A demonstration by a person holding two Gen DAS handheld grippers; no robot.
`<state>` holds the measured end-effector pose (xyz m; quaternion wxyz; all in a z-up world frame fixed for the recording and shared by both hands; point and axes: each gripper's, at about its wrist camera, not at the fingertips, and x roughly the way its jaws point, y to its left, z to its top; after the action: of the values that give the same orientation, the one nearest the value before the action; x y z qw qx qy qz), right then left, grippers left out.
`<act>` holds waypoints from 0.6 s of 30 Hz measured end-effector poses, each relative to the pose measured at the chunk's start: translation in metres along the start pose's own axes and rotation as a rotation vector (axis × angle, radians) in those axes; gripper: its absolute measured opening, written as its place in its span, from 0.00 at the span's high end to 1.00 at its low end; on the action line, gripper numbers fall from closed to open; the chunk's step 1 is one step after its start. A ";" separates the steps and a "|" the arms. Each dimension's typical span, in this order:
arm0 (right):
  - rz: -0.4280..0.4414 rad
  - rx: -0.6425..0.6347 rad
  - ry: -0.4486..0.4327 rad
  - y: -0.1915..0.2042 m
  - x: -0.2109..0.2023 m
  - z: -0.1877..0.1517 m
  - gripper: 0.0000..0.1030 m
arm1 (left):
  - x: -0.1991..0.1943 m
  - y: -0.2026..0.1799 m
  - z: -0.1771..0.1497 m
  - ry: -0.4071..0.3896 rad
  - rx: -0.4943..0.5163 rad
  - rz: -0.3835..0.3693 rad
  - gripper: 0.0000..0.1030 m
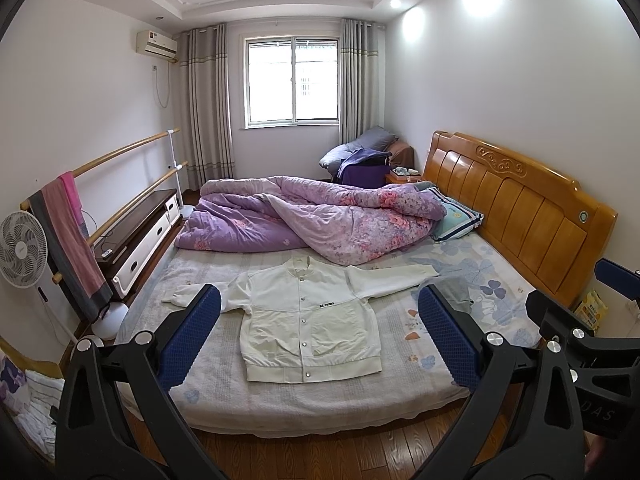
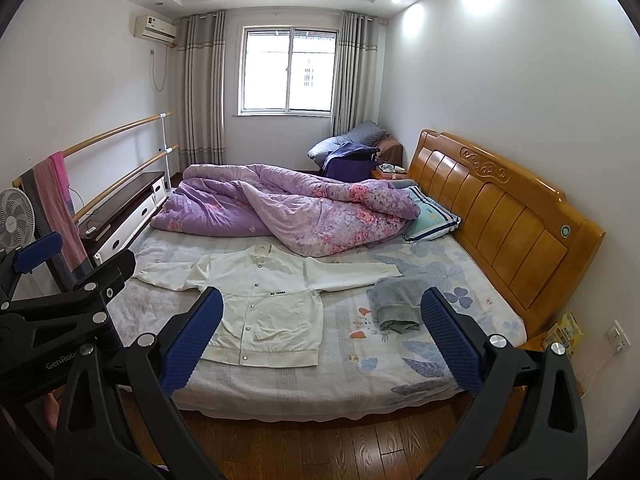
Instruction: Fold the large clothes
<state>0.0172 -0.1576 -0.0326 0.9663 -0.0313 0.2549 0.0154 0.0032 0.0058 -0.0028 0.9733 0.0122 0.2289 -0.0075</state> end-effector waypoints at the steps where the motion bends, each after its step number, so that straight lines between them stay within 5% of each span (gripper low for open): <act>1: 0.000 -0.001 0.000 0.000 0.000 0.000 0.07 | 0.000 0.001 0.000 0.000 -0.001 -0.001 0.05; 18: 0.003 0.003 -0.006 0.000 0.004 0.004 0.07 | 0.002 0.005 0.000 -0.004 0.001 0.006 0.05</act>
<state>0.0230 -0.1571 -0.0309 0.9671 -0.0295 0.2522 0.0164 0.0047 0.0105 -0.0036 0.9738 0.0136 0.2269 -0.0046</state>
